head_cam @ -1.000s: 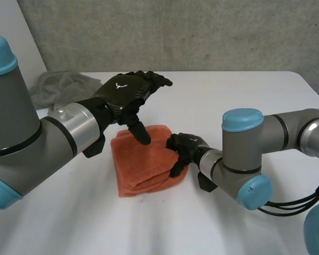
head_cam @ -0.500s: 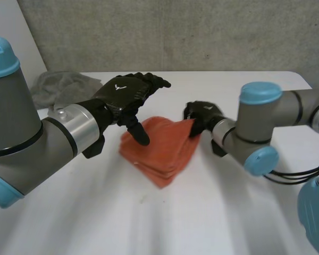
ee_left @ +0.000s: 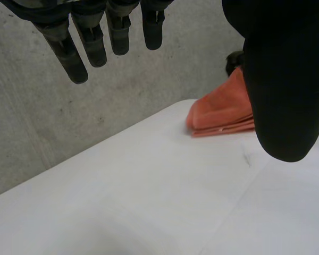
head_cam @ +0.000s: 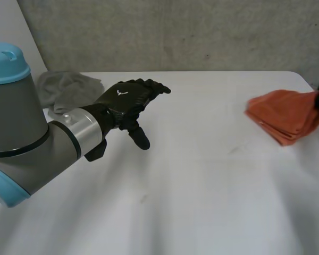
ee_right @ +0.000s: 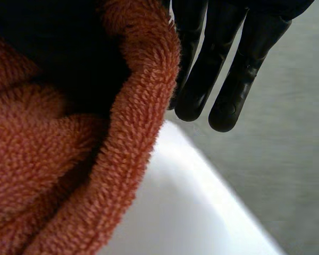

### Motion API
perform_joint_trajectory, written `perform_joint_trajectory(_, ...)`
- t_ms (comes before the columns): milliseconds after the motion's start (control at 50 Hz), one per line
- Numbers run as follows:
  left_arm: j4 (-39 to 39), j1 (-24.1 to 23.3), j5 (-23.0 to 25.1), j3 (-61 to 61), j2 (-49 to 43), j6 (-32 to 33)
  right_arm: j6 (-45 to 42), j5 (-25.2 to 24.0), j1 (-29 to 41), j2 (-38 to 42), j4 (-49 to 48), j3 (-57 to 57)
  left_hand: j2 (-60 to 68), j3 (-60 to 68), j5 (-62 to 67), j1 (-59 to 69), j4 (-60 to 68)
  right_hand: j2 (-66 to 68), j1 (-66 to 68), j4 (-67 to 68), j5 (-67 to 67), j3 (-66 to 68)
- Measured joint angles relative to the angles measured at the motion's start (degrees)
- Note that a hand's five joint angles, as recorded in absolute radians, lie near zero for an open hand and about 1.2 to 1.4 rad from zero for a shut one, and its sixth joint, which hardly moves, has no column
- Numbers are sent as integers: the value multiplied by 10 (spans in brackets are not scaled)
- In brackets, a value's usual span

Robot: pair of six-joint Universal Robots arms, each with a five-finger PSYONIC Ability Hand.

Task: Fold the laundry.

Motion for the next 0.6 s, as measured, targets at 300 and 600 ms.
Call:
perform_joint_trajectory(300,0,0,-1,1,-11,0,2,61,-83,13,-15,27,0,0,0,0,0,0,0,0,0,0)
perform_joint_trajectory(600,0,-1,-1,2,-22,0,-25,-8,-92,-60,105,117,0,0,0,0,0,-541,-445,-548,-519,-560)
